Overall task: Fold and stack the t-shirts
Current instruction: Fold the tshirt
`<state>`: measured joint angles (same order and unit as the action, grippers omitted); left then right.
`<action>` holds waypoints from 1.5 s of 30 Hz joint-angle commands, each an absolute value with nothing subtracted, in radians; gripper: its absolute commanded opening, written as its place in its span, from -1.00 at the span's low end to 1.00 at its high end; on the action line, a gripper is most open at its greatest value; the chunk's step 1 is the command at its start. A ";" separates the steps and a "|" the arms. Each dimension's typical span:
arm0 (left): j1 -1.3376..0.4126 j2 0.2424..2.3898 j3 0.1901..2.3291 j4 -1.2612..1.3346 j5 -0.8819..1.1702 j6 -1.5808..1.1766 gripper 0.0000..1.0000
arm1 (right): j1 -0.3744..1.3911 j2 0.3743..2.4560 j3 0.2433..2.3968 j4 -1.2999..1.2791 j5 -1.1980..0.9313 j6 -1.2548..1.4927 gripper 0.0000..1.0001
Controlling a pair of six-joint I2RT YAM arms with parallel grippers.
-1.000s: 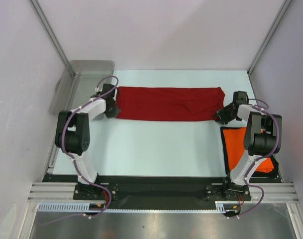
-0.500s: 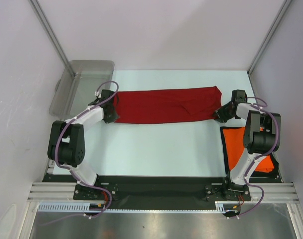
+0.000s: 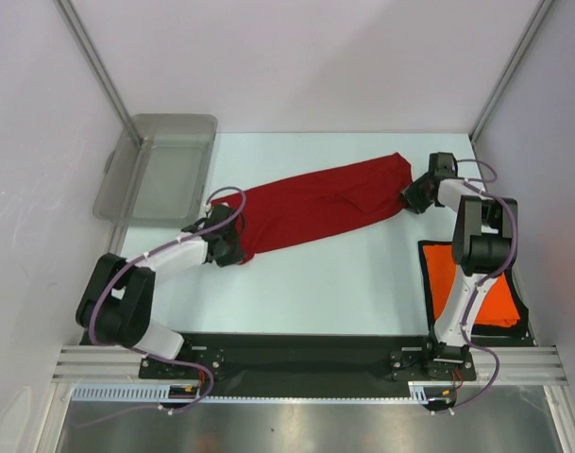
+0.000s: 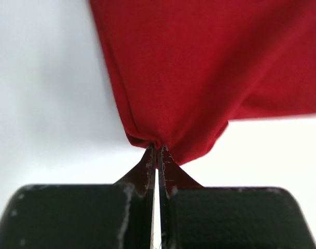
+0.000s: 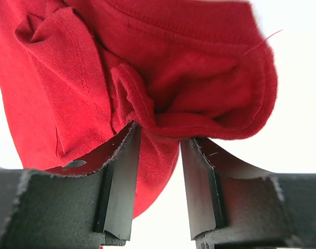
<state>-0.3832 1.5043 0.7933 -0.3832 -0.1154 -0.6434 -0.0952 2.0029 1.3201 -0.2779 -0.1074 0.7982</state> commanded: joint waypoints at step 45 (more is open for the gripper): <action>-1.335 1.689 0.997 -0.132 0.041 -0.842 -0.07 | 0.043 2.461 2.076 -0.460 -0.015 0.542 -0.01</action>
<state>-1.3308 1.7782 0.9714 -0.0689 0.0036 -0.9333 0.0734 2.5156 2.0838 -0.2562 -0.0731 0.5995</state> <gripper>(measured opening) 0.421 0.480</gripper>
